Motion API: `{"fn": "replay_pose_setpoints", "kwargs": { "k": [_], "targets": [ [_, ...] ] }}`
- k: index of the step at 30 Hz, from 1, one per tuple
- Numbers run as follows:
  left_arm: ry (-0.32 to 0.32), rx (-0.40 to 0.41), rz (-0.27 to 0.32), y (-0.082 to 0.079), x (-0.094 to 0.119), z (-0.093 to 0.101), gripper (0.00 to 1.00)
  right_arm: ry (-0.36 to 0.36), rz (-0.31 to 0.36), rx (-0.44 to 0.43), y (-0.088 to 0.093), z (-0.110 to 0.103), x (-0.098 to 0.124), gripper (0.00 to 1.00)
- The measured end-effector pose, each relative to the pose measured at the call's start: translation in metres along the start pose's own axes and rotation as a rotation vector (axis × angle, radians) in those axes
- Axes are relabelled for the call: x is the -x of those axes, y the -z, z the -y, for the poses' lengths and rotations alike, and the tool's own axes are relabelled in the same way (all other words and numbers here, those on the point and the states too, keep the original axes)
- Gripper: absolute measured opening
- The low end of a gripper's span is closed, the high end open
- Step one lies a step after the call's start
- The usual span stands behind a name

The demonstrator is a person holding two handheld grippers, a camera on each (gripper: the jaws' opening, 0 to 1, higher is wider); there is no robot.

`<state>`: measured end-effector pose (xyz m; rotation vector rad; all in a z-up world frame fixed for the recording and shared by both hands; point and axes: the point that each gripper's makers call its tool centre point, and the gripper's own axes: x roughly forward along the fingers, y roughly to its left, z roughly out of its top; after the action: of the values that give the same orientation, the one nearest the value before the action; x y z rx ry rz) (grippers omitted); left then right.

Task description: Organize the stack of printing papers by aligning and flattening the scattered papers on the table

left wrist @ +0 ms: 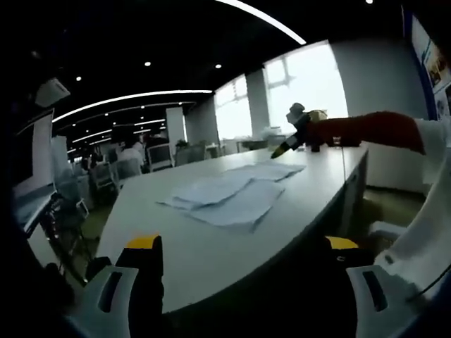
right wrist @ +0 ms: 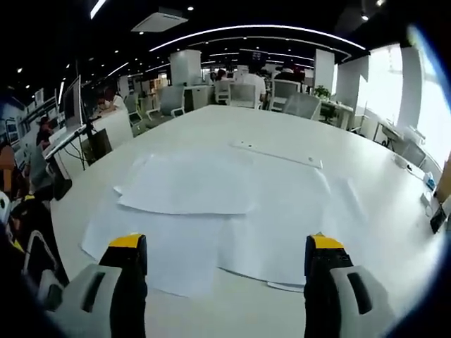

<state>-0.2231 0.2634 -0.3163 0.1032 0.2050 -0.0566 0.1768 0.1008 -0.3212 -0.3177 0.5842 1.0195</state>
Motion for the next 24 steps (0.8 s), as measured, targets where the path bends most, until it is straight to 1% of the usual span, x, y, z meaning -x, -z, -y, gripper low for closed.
{"fn": "replay_pose_setpoints", "kwargs": {
  "k": [7,10,15,19,24],
  "targets": [
    [-0.004,0.001,-0.013,-0.003,-0.01,-0.009,0.95,0.007,-0.003,0.001,0.0,0.004,0.0,0.87],
    [0.001,0.017,-0.014,-0.006,-0.021,-0.018,0.95,0.002,-0.004,-0.001,0.001,0.003,0.0,0.87],
    [0.006,0.013,-0.016,-0.011,-0.041,-0.028,0.94,0.003,-0.01,0.0,0.0,0.006,-0.003,0.87],
    [0.002,0.023,-0.025,-0.009,-0.06,-0.041,0.94,0.002,-0.012,0.008,0.002,0.005,-0.003,0.87],
    [-0.013,0.05,-0.021,-0.007,-0.076,-0.054,0.94,-0.006,-0.017,0.011,0.005,0.009,-0.009,0.87]
  ]
}}
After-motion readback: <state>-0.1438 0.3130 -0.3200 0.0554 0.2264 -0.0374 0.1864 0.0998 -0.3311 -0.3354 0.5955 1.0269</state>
